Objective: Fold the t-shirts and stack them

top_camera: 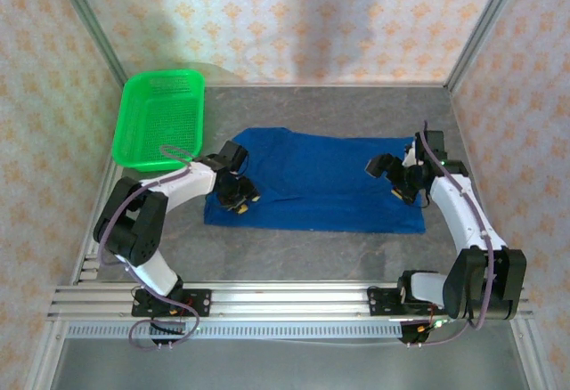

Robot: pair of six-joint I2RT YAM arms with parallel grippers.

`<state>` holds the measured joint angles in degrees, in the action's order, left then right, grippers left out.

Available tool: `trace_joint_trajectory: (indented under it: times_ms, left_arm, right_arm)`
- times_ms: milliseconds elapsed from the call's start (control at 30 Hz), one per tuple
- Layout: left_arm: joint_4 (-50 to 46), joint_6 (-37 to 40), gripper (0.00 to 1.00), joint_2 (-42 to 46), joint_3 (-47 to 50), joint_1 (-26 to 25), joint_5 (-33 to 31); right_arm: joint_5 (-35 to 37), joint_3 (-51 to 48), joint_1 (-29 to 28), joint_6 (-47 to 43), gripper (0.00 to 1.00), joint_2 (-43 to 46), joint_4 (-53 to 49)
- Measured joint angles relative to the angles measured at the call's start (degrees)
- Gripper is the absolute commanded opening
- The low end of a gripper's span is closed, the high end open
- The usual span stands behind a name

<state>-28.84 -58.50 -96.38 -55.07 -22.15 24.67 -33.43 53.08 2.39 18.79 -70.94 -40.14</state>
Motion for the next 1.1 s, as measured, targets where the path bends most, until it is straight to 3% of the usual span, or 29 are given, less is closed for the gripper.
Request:
trace_joint_trajectory:
  times_ms: [300, 567, 833, 1100]
  left_arm:
    - [0.02, 0.46, 0.14, -1.05, -2.45, 0.0, -0.02]
    - [-0.07, 1.55, 0.04, -1.18, -4.48, 0.0, -0.02]
    - [-2.21, 5.07, 0.0, -3.04, -11.78, 0.0, -0.48]
    - [-6.43, 12.09, 0.0, -11.1, -24.11, -0.61, -1.09]
  right_arm:
    - [0.0, 0.09, 0.0, 0.0, 0.93, 0.0, 0.15]
    - [0.0, 0.09, 0.0, 0.04, 0.93, 0.0, 0.66]
    - [0.0, -0.15, 0.0, 0.48, 0.93, 0.02, 1.33]
    - [0.0, -0.48, 0.0, 0.68, 0.93, 0.02, 2.12]
